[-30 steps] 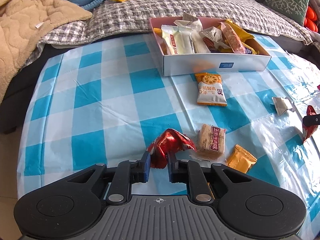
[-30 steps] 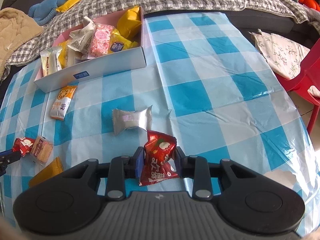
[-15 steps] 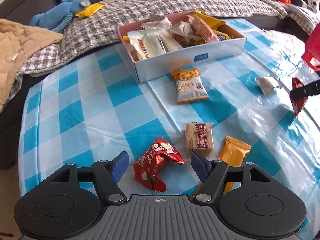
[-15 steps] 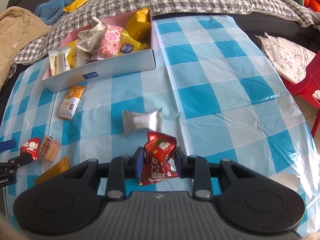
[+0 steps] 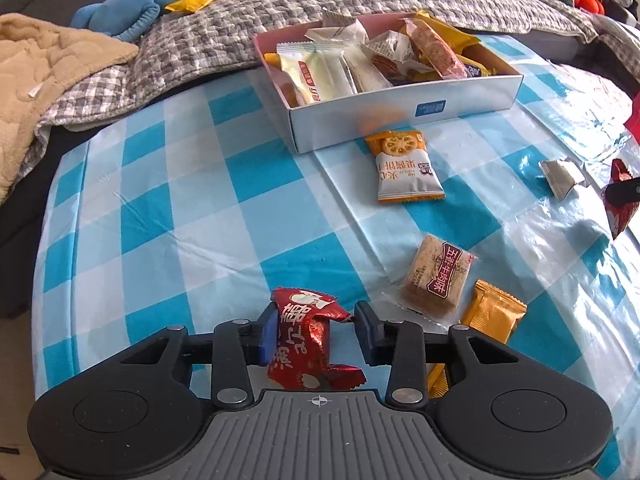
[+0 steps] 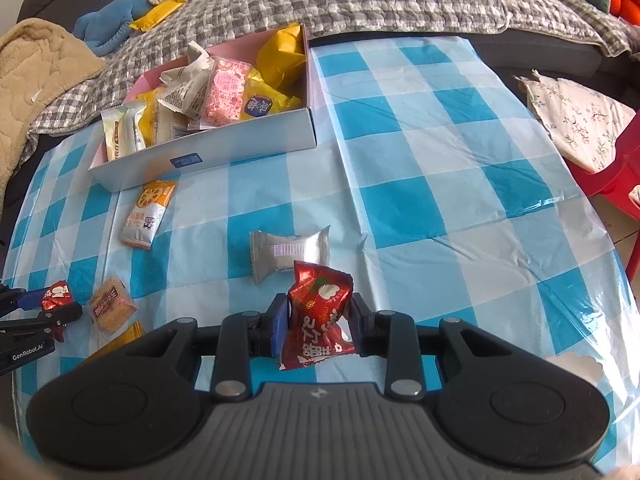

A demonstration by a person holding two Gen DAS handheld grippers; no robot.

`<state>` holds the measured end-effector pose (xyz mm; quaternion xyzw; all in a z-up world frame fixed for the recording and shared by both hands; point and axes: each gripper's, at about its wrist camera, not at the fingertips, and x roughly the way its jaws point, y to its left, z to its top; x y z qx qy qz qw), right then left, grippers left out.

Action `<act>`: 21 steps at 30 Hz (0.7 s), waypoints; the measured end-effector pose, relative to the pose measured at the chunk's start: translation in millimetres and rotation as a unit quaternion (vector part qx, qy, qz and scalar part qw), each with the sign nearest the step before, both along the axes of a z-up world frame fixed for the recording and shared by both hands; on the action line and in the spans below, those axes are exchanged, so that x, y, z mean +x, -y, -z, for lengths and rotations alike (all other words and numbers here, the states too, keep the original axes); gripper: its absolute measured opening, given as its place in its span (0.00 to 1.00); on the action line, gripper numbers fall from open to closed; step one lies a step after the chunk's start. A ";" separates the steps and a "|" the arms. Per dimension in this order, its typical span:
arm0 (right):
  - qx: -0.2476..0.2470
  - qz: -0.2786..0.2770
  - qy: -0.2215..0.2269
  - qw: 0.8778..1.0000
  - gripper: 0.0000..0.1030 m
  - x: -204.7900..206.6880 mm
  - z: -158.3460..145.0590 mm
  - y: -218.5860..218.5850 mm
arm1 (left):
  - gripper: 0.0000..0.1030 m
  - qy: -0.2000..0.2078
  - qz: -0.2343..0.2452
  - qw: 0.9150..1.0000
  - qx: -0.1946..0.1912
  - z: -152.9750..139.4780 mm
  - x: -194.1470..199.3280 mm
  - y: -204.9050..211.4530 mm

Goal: Organize snacks
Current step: 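Carry the red candy in the left tool into the box while the right tool carries its red candy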

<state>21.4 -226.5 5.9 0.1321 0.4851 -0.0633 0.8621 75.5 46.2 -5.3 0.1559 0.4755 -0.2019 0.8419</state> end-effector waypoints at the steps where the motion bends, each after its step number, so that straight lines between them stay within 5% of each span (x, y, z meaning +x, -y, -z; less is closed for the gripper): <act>1: 0.000 0.000 0.002 1.000 0.27 -0.6 -0.4 -0.1 | 0.35 0.001 -0.004 1.000 -0.007 -3.1 0.0 -2.4; 10: 0.026 -0.004 0.036 0.999 0.27 -2.2 -11.6 8.8 | 0.35 0.013 -0.058 0.993 -0.098 -34.7 3.3 -20.6; 21: 0.051 -0.008 0.091 0.995 0.27 6.6 -32.2 22.4 | 0.35 0.028 -0.102 0.986 -0.131 -49.0 16.5 -18.6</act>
